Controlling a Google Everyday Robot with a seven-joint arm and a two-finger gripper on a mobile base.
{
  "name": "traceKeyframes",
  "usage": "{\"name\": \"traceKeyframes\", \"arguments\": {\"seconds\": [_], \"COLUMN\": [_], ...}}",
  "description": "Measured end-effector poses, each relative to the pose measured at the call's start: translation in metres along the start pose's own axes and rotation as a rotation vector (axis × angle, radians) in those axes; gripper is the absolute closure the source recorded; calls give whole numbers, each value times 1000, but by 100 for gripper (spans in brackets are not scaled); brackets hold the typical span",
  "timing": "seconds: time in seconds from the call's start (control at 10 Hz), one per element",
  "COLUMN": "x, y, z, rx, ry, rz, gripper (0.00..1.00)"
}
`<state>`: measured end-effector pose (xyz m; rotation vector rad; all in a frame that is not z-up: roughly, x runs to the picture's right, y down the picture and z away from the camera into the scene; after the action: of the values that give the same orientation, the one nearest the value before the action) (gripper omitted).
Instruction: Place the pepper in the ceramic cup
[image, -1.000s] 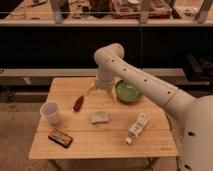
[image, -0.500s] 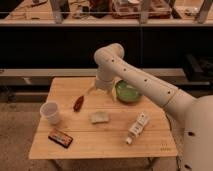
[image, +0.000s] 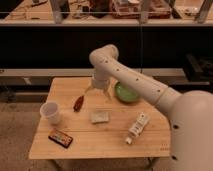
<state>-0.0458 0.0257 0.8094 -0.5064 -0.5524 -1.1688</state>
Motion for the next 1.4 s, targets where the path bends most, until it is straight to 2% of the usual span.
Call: {"name": "traceKeyframes", "arguments": {"seconds": [0.1,0.2,0.4,0.5,0.8,0.9,1.1,1.3,1.4], "x": [20,31,58,61,63,56,16,0,0], "y": [-35,-54,-90,-97,-93,-95,-108,-117,-120], "z": [42,64,105,112,112,112,112,117,120], "rx": [-5,4,21,26,22,21,16,9,5], "ry": [27,42,101,105,107,89,-15,-58,-63], "rz": [-45,-69,-126,-135,-131,-136,-186,-217,-225], "gripper": [20,20,20,20,20,20,20,20,20]}}
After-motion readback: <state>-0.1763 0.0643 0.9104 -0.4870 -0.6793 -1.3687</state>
